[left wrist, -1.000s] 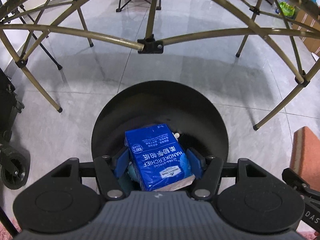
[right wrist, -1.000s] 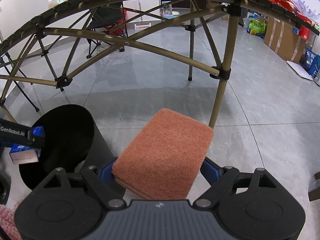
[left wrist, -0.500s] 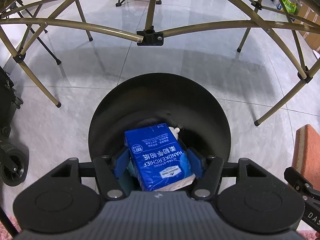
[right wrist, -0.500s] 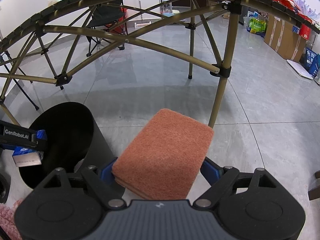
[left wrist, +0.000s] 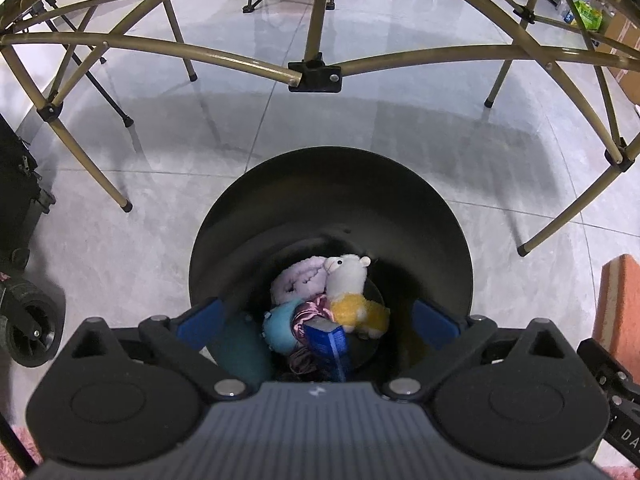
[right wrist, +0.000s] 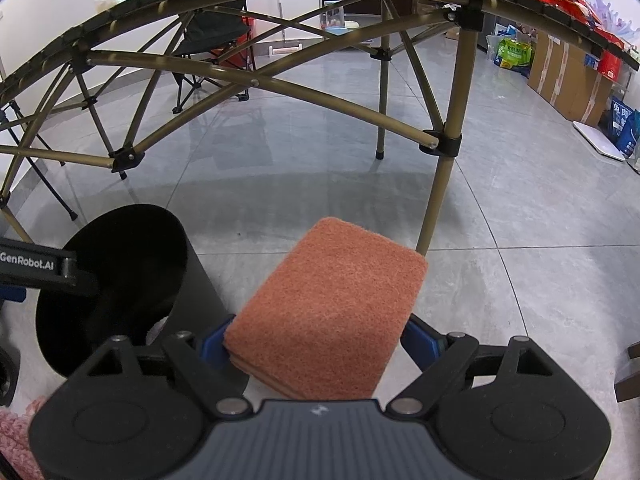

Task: Collect trash
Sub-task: 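Move the right gripper holding the sponge block over the black bin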

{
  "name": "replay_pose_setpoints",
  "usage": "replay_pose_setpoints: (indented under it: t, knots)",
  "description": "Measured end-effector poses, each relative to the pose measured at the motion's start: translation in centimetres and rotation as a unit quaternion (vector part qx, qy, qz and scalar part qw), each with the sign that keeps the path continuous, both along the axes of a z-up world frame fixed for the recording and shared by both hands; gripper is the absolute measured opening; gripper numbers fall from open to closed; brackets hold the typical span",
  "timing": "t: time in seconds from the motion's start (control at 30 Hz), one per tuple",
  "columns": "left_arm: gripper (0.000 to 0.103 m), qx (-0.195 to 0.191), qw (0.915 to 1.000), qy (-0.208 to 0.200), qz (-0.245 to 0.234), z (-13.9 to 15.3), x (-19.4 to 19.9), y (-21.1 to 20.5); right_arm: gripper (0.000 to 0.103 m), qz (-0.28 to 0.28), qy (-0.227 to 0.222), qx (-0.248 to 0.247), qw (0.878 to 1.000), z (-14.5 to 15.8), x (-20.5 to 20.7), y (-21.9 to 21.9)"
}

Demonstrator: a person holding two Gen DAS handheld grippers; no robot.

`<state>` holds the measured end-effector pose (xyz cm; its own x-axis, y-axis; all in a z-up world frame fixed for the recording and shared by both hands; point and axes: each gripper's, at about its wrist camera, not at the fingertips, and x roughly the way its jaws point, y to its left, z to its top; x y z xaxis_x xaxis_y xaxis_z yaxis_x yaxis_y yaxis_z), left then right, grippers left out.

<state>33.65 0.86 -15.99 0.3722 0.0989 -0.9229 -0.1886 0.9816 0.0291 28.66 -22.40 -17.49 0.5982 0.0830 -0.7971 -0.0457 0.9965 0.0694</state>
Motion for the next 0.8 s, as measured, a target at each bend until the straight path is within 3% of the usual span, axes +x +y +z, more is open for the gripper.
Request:
replay_pose_setpoints:
  t: [0.8]
  knots:
    - [0.103,-0.003,0.9997,-0.025,0.002,1.7,-1.3,1.4,0.086,0.016,-0.014,-0.005,1.0,1.3,-0.6,1.1]
